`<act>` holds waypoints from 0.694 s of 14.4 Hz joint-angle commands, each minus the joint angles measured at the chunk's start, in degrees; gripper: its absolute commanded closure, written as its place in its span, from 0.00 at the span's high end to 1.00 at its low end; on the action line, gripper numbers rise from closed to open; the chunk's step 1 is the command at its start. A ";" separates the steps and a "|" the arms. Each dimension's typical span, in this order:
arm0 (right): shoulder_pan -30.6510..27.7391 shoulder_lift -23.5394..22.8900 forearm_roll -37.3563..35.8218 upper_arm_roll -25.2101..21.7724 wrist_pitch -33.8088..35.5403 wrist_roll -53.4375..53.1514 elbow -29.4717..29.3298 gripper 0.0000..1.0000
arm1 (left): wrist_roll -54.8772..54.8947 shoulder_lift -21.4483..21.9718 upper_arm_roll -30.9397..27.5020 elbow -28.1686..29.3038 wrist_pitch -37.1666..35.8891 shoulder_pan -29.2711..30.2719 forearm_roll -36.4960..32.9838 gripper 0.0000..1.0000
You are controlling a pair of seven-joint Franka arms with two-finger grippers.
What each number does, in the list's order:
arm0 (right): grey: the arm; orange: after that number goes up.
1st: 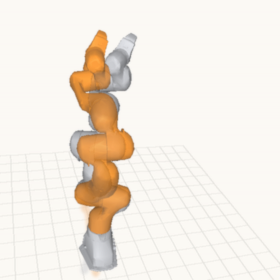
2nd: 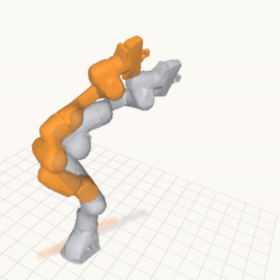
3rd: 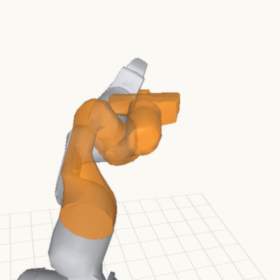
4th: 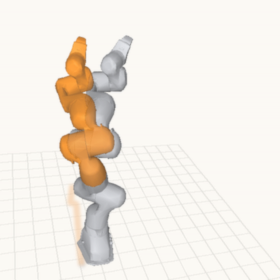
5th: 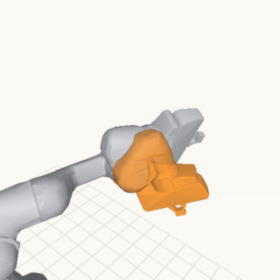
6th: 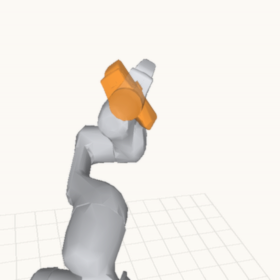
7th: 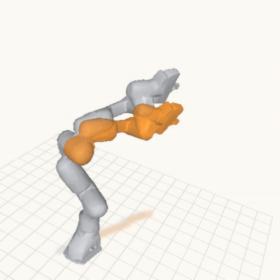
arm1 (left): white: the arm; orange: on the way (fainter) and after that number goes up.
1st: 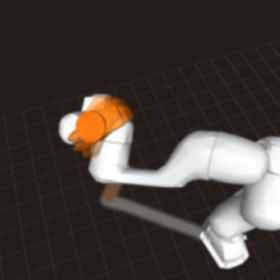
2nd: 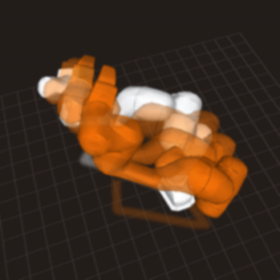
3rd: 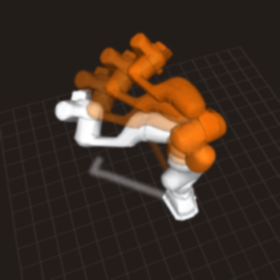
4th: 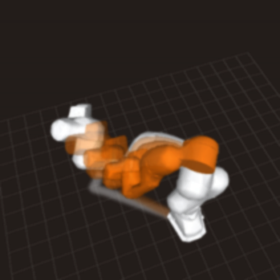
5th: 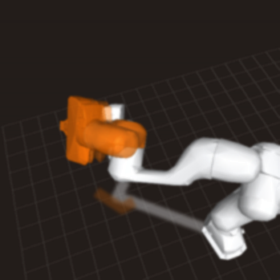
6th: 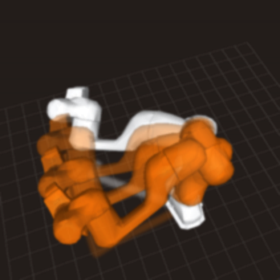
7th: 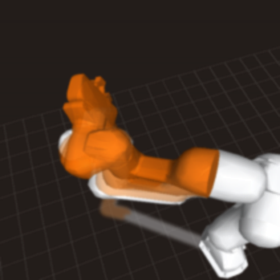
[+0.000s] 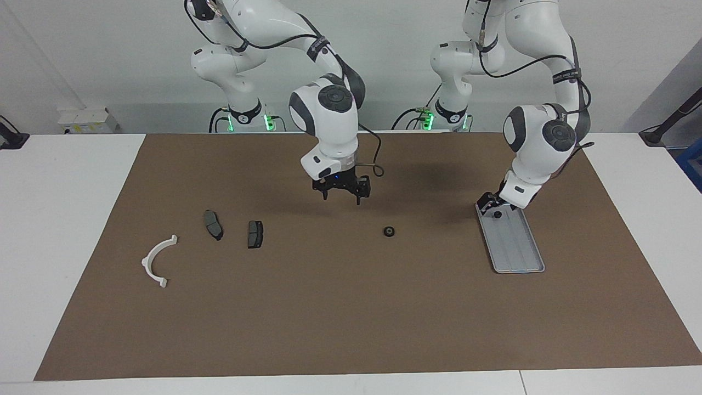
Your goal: Place bearing gear from tray to pile
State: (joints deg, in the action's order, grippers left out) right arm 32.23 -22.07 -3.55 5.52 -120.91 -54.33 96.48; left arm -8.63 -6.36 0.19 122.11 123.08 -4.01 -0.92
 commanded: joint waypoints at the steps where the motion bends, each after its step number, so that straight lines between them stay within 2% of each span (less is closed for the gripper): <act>1: 3.10 -11.91 -4.53 0.02 2.69 -7.53 -13.47 1.00 | 0.98 1.61 0.25 1.29 -1.88 0.93 0.13 1.00; 3: 4.85 -15.27 -4.80 -0.16 2.61 -8.34 -16.30 1.00 | 3.16 1.61 0.25 1.56 -1.09 3.13 0.13 1.00; 5: 5.30 -16.69 -4.80 -0.16 3.13 -8.34 -18.25 1.00 | 12.28 1.43 0.25 2.17 2.41 4.36 0.22 1.00; 8: 6.26 -20.90 -4.72 -0.16 3.14 -8.86 -22.55 1.00 | 8.11 1.87 0.34 6.46 8.04 3.93 0.22 1.00; 10: 6.35 -22.05 -4.72 -0.07 2.70 -8.95 -23.26 1.00 | 7.67 2.75 0.34 8.93 9.54 4.54 0.22 1.00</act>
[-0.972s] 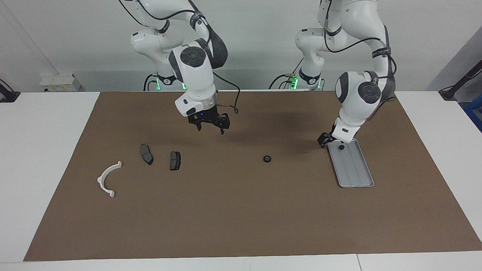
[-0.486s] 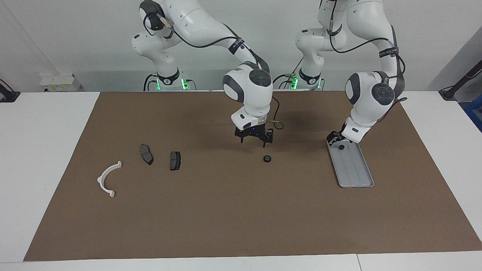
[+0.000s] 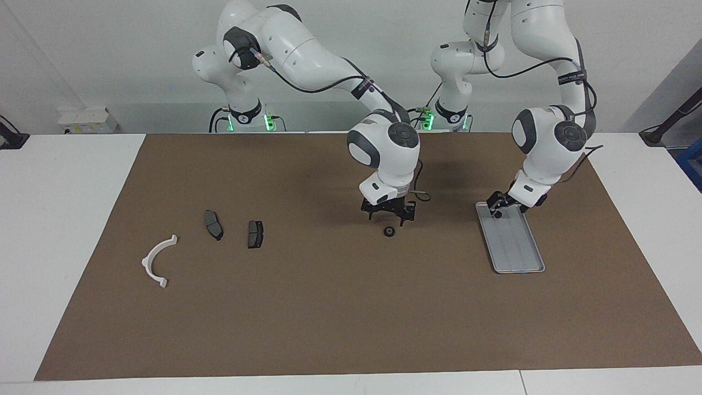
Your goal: Place bearing gear from tray to pile
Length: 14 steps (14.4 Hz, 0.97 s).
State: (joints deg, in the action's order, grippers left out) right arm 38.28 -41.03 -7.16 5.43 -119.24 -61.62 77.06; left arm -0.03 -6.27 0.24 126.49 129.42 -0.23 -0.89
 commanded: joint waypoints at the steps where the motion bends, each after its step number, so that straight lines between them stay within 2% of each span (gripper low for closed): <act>1: 0.31 -3.35 -1.10 0.02 0.59 -1.66 -3.76 1.00 | -1.11 2.66 0.29 4.90 3.81 0.75 0.19 1.00; 4: -0.30 -3.97 -0.40 0.10 -0.90 -2.62 -3.58 1.00 | -2.60 3.19 0.29 5.60 2.86 0.75 0.19 0.92; 7: -0.66 -4.23 -0.22 0.10 -1.08 -4.02 -3.58 1.00 | -5.85 3.37 0.29 6.13 3.38 0.32 0.19 0.77; 14: -0.40 -4.93 1.80 0.10 -3.72 -7.20 -3.23 0.94 | -6.30 2.40 0.29 6.22 5.57 0.58 0.19 0.73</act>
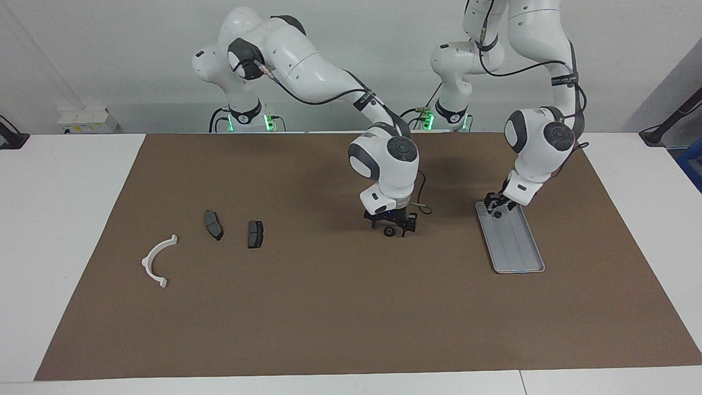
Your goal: Place bearing gear from tray to pile
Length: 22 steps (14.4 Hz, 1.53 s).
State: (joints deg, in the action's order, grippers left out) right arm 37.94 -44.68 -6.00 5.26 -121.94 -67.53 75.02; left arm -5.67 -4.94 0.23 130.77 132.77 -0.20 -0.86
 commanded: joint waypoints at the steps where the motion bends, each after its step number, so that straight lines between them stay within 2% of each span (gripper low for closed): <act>1: -0.06 -1.29 0.55 0.27 -1.10 -1.29 -1.20 0.91 | -0.65 1.07 0.29 1.95 2.23 0.64 0.15 0.71; 2: -0.15 -1.29 0.47 0.27 -1.02 -1.29 -1.20 0.85 | -0.74 0.99 0.29 1.95 2.32 0.38 0.15 0.69; 4: -0.15 -1.29 0.90 0.27 -0.84 -1.29 -1.20 0.78 | -2.05 0.11 0.29 1.95 3.63 0.21 0.15 0.66; 6: -0.24 -1.29 0.90 0.27 -0.75 -1.29 -1.28 0.61 | -2.24 -0.16 0.29 1.95 3.99 0.12 0.15 0.65; 9: -0.50 -1.38 0.90 0.27 -0.84 -1.46 -1.28 0.46 | -2.24 -0.16 0.29 2.12 3.99 0.29 0.15 0.61; 12: -0.85 -1.47 0.99 0.27 -1.02 -1.46 -1.28 0.23 | -2.24 -0.24 0.29 2.12 4.07 0.29 0.15 0.61; 14: -0.94 -1.47 0.99 0.27 -1.02 -1.37 -1.20 0.00 | -2.24 -0.59 0.29 2.12 4.51 0.29 0.15 0.61; 19: -1.29 -1.55 0.55 0.27 -0.32 -1.20 -1.37 0.00 | -2.32 -1.74 0.29 1.86 6.36 0.21 0.15 0.60; 22: -2.96 -0.50 0.29 0.27 3.97 1.33 -2.51 0.00 | -2.32 -1.65 0.29 1.95 6.10 0.12 0.15 0.57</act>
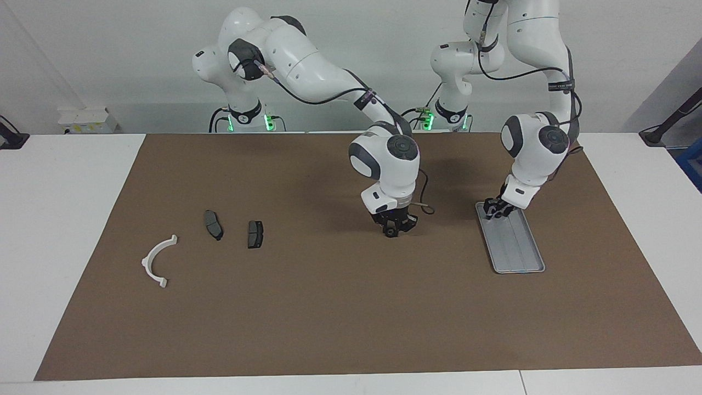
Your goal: Place bearing gear from tray to pile
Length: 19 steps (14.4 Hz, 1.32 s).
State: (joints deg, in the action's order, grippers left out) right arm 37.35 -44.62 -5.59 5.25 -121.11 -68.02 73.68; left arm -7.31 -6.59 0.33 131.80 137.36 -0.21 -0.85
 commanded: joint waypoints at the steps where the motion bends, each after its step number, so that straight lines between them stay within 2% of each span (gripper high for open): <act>1: -3.42 -0.03 0.14 0.29 5.86 4.36 -3.17 0.00 | -0.60 0.00 0.19 0.91 1.34 0.21 0.15 0.49; 3: -6.06 0.58 0.23 0.46 12.88 9.46 -7.47 0.00 | -0.51 0.09 0.19 0.91 0.63 0.12 0.15 0.28; 5: -9.74 2.77 1.28 0.55 18.70 17.18 -10.83 0.00 | -0.51 0.26 0.19 0.91 -0.85 0.12 0.15 0.19; 7: -14.30 6.37 3.56 0.72 22.66 28.06 -10.92 0.00 | -1.38 0.09 0.28 -0.74 -2.79 -0.05 0.24 0.00; 9: -19.22 8.84 3.57 0.81 27.14 40.18 -10.92 0.00 | -7.77 -0.61 0.55 -6.79 -7.69 -2.06 0.24 0.00; 12: -26.87 9.81 3.48 0.64 28.31 56.89 -10.66 0.00 | -23.73 -3.68 0.46 -15.85 -11.06 -11.00 0.94 0.00; 15: -32.85 9.81 3.13 0.64 23.92 67.20 -7.60 0.00 | -36.77 -6.23 0.46 -21.83 -11.06 -19.54 2.77 0.00; 18: -37.08 9.81 2.95 0.64 14.80 72.75 -0.31 0.00 | -48.98 -14.99 0.11 -29.38 -10.89 -28.50 2.79 0.00; 19: -38.22 9.55 2.87 0.64 10.68 74.16 2.58 0.00 | -51.47 -17.21 0.11 -32.19 -10.88 -29.57 2.70 0.00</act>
State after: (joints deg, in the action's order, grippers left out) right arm 1.16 -35.96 -2.98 4.98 -104.17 3.33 70.05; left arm -54.01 -16.80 1.72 107.04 127.48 -26.65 1.40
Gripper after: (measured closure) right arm 0.643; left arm 0.762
